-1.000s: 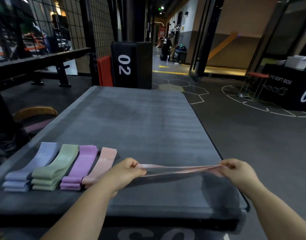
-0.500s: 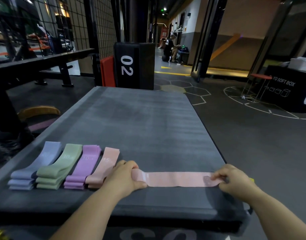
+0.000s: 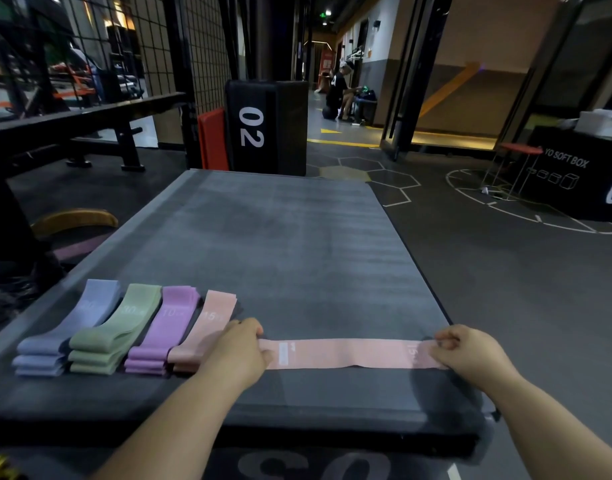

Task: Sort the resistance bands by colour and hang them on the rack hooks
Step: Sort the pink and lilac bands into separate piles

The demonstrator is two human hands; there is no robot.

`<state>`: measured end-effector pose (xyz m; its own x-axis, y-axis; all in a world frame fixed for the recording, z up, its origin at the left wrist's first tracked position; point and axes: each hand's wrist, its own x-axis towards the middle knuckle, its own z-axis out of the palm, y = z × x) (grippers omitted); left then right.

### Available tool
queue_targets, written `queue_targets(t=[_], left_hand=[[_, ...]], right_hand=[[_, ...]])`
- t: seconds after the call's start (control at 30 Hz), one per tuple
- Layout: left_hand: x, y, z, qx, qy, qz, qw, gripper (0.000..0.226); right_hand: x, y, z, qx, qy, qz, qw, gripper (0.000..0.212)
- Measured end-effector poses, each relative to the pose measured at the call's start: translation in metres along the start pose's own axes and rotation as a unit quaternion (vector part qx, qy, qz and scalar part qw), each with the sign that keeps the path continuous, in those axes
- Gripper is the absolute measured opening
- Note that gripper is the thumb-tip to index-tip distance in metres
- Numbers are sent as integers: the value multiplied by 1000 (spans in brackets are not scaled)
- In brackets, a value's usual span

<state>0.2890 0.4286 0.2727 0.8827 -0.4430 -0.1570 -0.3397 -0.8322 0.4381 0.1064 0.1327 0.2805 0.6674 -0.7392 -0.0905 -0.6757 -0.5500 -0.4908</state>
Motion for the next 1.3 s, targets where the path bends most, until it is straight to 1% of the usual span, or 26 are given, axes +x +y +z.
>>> queue_targets(t=[0.07, 0.17, 0.2, 0.27, 0.3, 0.37, 0.4, 0.47, 0.53, 0.63, 0.7, 0.8, 0.87, 0.93, 0.97, 1.0, 1.03, 1.07, 1.13, 1.2, 1.3], left_hand=[[1, 0, 0, 1, -1, -10, 1000, 35], [1, 2, -1, 10, -1, -19, 1000, 27], [0, 4, -2, 14, 1, -20, 1000, 22], [-2, 6, -3, 19, 7, -22, 1000, 12], [-2, 7, -3, 18, 7, -24, 1000, 10], [-3, 8, -4, 8, 9, -26, 1000, 12], [-3, 8, -4, -1, 10, -25, 1000, 13], [-3, 8, -6, -29, 14, -26, 999, 11], [-3, 8, -6, -70, 15, -32, 997, 8], [-4, 10, -6, -189, -4, -49, 981, 6], [-5, 14, -8, -252, -14, -57, 966, 10], [-6, 15, -10, -289, 1, -66, 955, 12], [-6, 15, -10, -322, 8, -73, 944, 8], [-4, 15, -11, -341, 21, -71, 937, 23], [-5, 15, -11, -343, 29, -70, 936, 30], [-5, 15, -11, -342, 39, -68, 937, 32], [-5, 15, -11, -338, 47, -69, 937, 30], [-6, 14, -11, -329, 56, -68, 940, 25], [-8, 12, -12, -295, 68, -68, 951, 19], [-12, 11, -17, -248, 73, -64, 964, 21], [-21, 14, -27, -123, 84, -66, 987, 16]], right_hand=[[-1, -2, 0, -11, -6, 8, 1000, 29], [0, -5, -1, -8, -18, 20, 1000, 30], [0, -7, -1, -3, -21, 23, 1000, 27], [-2, -10, -3, -1, -21, 27, 999, 13], [-2, -10, -2, -5, -18, 27, 999, 15], [-1, -8, -1, -9, -10, 27, 1000, 27], [-2, -8, -1, -11, -10, 27, 1000, 26], [-1, -10, -4, -5, -5, 31, 999, 14], [0, -10, -5, 12, 9, 31, 999, 9], [4, -7, -4, 67, 23, 47, 996, 2], [6, -4, -2, 130, 26, 64, 989, 7], [7, -3, -1, 197, 34, 72, 977, 8], [7, -4, -2, 247, 37, 70, 966, 8], [5, -6, -4, 308, 38, 69, 948, 13], [3, -9, -6, 343, 37, 71, 936, 15], [0, -11, -8, 373, 34, 76, 924, 15], [-1, -13, -8, 394, 31, 79, 915, 14], [-3, -15, -9, 397, 27, 75, 914, 12], [-5, -16, -8, 360, 22, 53, 931, 7], [-6, -16, -7, 319, 24, 40, 947, 6], [-8, -18, -6, 286, 4, 32, 958, 10]])
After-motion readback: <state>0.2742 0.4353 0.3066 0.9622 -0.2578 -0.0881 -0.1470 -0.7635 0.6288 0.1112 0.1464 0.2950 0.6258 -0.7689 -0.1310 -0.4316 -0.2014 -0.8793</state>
